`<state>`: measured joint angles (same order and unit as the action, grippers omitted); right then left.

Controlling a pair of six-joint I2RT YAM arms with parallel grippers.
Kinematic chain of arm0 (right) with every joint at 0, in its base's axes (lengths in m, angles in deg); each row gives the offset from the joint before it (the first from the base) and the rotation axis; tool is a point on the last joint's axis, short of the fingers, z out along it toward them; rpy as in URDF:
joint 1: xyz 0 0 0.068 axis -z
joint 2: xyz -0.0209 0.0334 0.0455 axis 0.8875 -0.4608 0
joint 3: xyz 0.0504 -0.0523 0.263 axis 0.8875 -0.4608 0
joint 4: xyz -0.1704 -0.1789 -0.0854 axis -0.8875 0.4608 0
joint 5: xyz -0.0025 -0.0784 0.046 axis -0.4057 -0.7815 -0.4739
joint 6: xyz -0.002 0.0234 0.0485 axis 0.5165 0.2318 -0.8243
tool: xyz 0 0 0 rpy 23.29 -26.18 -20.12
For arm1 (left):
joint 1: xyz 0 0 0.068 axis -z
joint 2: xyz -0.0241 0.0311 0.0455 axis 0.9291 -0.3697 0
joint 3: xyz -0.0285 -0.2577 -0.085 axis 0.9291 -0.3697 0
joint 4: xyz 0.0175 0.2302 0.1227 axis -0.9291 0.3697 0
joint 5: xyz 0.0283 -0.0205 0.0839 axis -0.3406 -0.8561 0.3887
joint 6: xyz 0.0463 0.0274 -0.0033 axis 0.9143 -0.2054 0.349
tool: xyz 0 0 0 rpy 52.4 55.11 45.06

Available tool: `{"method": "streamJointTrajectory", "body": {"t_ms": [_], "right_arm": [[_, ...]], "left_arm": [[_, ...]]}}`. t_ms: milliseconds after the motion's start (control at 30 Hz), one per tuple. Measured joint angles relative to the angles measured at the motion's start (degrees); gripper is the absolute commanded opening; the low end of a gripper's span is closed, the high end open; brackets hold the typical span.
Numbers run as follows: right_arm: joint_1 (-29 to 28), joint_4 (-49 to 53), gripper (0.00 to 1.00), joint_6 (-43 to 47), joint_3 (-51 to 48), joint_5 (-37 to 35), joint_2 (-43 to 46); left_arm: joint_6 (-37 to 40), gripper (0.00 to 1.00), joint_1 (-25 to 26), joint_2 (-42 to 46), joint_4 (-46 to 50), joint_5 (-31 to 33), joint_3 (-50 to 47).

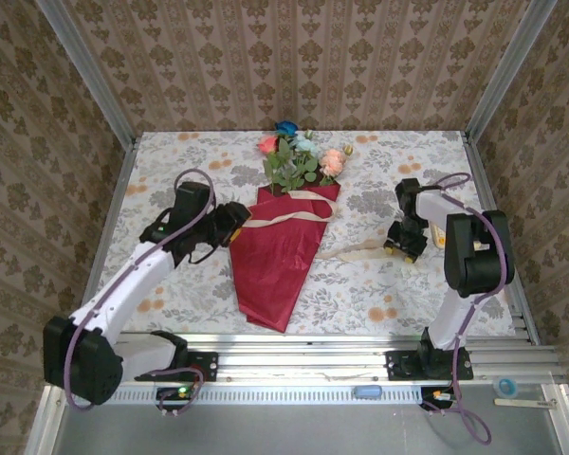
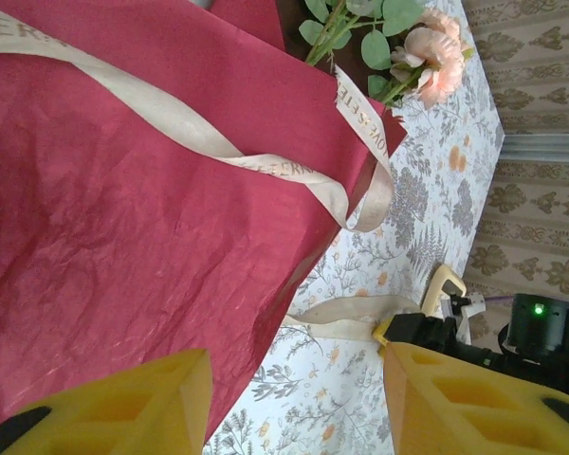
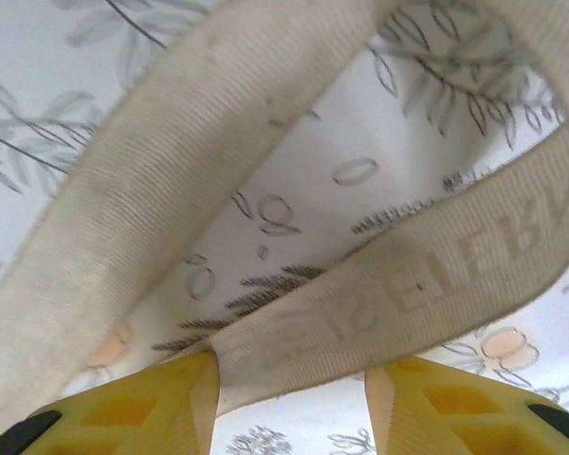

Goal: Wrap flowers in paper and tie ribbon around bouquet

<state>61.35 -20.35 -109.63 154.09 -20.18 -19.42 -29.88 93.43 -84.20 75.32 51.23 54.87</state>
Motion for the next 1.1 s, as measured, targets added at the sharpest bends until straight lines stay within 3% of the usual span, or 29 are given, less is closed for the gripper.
{"method": "streamJointTrajectory", "body": {"t_ms": [333,567,700,867,1100], "right_arm": [[0.0,-1.2,0.50,-3.5,-0.8,0.2,2.5],[0.0,-1.9,0.43,-8.4,-0.5,0.1,-0.2],[-0.2,-1.8,0.30,-11.0,-0.2,-0.9,-0.3],[-0.7,-0.1,0.00,-13.2,-0.4,-3.1,-0.1],[-7.8,0.7,0.00,-13.4,-1.8,-3.3,6.3]], "left_arm": [[-2.6,0.49,0.3,3.9,1.1,3.5,-3.9],[-2.3,0.47,-0.1,0.9,-0.8,-2.4,-3.9],[-2.4,0.46,-0.2,0.5,-1.8,-6.0,-3.9],[-2.6,0.47,-0.7,0.5,-3.5,-9.0,-4.2],[-3.5,0.53,-4.7,-5.9,-4.0,-9.1,-3.9]]}}
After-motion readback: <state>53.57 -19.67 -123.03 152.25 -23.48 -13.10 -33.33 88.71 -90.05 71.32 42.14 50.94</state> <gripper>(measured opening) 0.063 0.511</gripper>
